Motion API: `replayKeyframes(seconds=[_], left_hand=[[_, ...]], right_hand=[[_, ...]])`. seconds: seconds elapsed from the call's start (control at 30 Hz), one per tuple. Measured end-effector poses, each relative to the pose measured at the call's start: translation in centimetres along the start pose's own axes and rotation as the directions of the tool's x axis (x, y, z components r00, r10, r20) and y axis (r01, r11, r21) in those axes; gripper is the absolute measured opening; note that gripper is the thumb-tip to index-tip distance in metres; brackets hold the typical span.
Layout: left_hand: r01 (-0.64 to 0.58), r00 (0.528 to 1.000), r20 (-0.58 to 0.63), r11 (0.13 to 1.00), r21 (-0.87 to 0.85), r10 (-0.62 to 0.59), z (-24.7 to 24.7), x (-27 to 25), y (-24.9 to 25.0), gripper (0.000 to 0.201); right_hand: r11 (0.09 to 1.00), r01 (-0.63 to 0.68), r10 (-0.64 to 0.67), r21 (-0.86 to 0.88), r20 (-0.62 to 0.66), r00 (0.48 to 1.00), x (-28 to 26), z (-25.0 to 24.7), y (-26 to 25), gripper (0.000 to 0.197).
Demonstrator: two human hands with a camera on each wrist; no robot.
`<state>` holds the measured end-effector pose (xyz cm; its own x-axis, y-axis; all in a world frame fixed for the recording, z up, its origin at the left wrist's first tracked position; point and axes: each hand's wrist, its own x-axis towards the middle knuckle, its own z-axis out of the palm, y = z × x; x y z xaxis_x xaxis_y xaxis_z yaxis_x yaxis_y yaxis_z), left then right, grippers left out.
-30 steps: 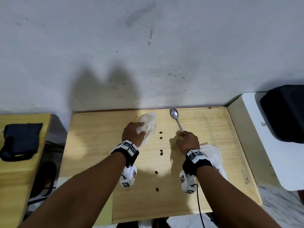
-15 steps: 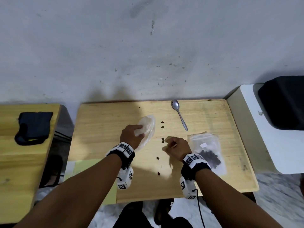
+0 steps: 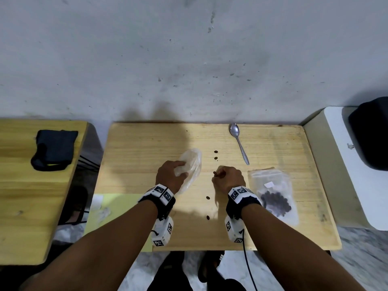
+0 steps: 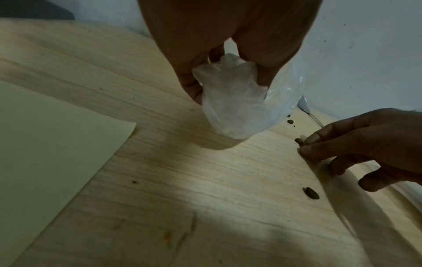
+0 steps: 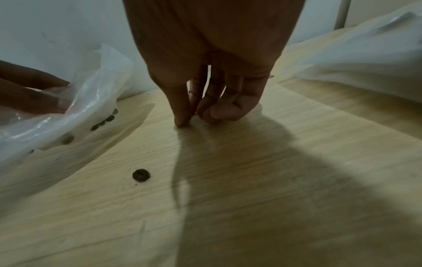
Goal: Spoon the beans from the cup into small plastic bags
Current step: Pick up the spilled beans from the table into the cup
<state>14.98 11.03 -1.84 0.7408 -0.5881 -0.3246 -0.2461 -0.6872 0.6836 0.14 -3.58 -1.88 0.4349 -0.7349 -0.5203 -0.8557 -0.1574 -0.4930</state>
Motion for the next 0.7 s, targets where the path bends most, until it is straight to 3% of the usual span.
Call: replayKeyframes(seconds=[0.17, 0.27, 0.37, 0.5, 0.7], left_hand=[[0.017, 1.0, 0.001, 0.999, -0.027, -0.017, -0.1, 0.3, 0.1, 0.036], [0.008, 1.0, 0.006, 1.0, -0.014, -0.008, -0.3, 0.5, 0.2, 0.037], [0.003, 1.0, 0.0, 1.0, -0.016, -0.003, -0.4, 0.9, 0.3, 0.037], [0.015, 1.0, 0.004, 1.0, -0.01, -0.015, -0.6, 1.5, 0.4, 0.037], [0.026, 1.0, -0.01, 0.999, 0.021, -0.026, -1.0, 2.6, 0.4, 0.037]], right_hand=[[0.963, -0.036, 0.047, 0.268, -0.035, 0.998, -0.2, -0.7, 0.1, 0.009], [0.887, -0.113, 0.109, 0.447, 0.034, 0.993, -0.2, -1.9, 0.6, 0.012], [0.903, -0.13, 0.146, 0.41, -0.008, 0.989, 0.8, -1.9, 1.4, 0.019], [0.938, -0.065, 0.081, 0.341, -0.031, 0.996, 1.7, -1.3, 1.4, 0.013], [0.981, 0.091, -0.082, 0.174, -0.062, 0.995, 4.0, -1.7, -0.2, 0.033]])
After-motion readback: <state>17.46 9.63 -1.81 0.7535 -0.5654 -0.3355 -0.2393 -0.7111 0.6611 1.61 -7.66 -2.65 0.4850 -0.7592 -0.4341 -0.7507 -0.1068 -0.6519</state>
